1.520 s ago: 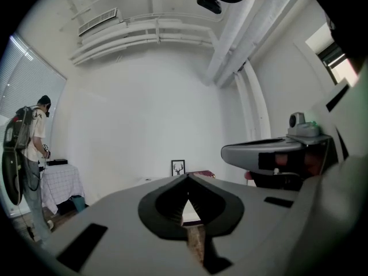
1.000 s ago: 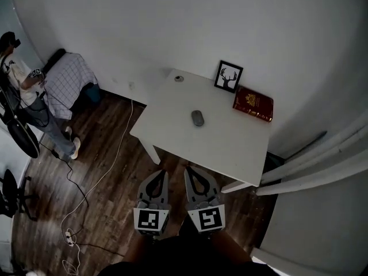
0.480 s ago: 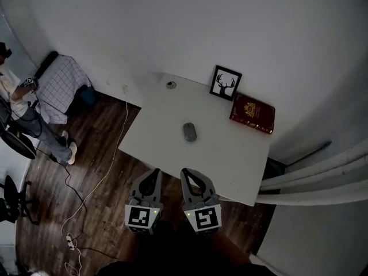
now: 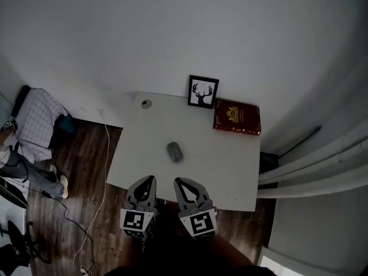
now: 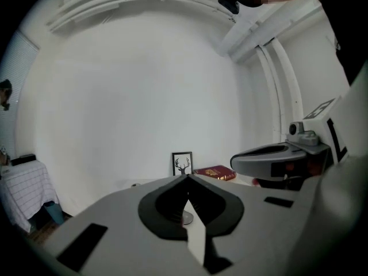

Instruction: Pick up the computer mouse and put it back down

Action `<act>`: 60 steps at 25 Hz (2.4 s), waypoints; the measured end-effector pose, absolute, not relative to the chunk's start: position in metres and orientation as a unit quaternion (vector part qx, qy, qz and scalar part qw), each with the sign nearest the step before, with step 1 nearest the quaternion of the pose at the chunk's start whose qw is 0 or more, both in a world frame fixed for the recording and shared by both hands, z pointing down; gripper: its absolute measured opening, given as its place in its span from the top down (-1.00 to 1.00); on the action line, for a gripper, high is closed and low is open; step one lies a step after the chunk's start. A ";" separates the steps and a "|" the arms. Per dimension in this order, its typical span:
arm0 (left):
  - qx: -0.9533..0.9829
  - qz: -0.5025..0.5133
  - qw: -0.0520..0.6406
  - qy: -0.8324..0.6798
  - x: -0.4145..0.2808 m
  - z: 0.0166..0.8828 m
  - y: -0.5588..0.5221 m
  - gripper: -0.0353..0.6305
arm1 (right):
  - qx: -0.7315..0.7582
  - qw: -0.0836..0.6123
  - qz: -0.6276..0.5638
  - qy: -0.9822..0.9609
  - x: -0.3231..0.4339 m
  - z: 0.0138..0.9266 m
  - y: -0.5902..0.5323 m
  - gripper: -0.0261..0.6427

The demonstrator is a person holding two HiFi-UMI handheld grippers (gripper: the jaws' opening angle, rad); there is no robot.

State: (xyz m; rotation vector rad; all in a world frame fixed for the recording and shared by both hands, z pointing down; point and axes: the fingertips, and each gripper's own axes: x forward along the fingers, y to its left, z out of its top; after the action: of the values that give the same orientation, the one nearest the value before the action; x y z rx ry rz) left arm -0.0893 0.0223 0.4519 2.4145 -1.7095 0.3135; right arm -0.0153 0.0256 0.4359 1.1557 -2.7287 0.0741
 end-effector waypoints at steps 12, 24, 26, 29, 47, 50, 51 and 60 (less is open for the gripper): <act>0.852 0.160 0.145 -0.477 -0.109 0.529 -0.063 0.89 | 0.421 0.187 0.091 -0.883 -0.061 0.519 -0.076 0.86; 0.870 0.197 0.198 -0.405 -0.112 0.597 -0.093 0.89 | 0.458 0.260 0.148 -0.837 -0.061 0.595 -0.104 0.86; 0.873 0.200 0.202 -0.397 -0.111 0.602 -0.096 0.89 | 0.462 0.279 0.157 -0.827 -0.059 0.605 -0.107 0.86; 0.875 0.205 0.209 -0.386 -0.113 0.608 -0.098 0.89 | 0.456 0.313 0.174 -0.815 -0.056 0.622 -0.110 0.85; 0.875 0.220 0.228 -0.366 -0.126 0.631 -0.101 0.89 | 0.390 0.423 0.243 -0.781 -0.058 0.708 -0.139 0.04; 0.874 0.220 0.228 -0.368 -0.129 0.631 -0.100 0.89 | 0.385 0.433 0.249 -0.776 -0.058 0.716 -0.142 0.02; 0.874 0.220 0.228 -0.369 -0.130 0.632 -0.099 0.89 | 0.385 0.436 0.250 -0.774 -0.058 0.718 -0.142 0.02; 0.873 0.209 0.231 -0.375 -0.130 0.628 -0.104 0.89 | 0.377 0.453 0.274 -0.760 -0.057 0.736 -0.141 0.02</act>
State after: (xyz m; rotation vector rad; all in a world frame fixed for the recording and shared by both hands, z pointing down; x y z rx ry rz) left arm -0.1304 -0.1041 0.6278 2.4007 -1.0323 0.5754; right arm -0.0572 -0.1414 0.7355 0.9306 -1.8775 0.6763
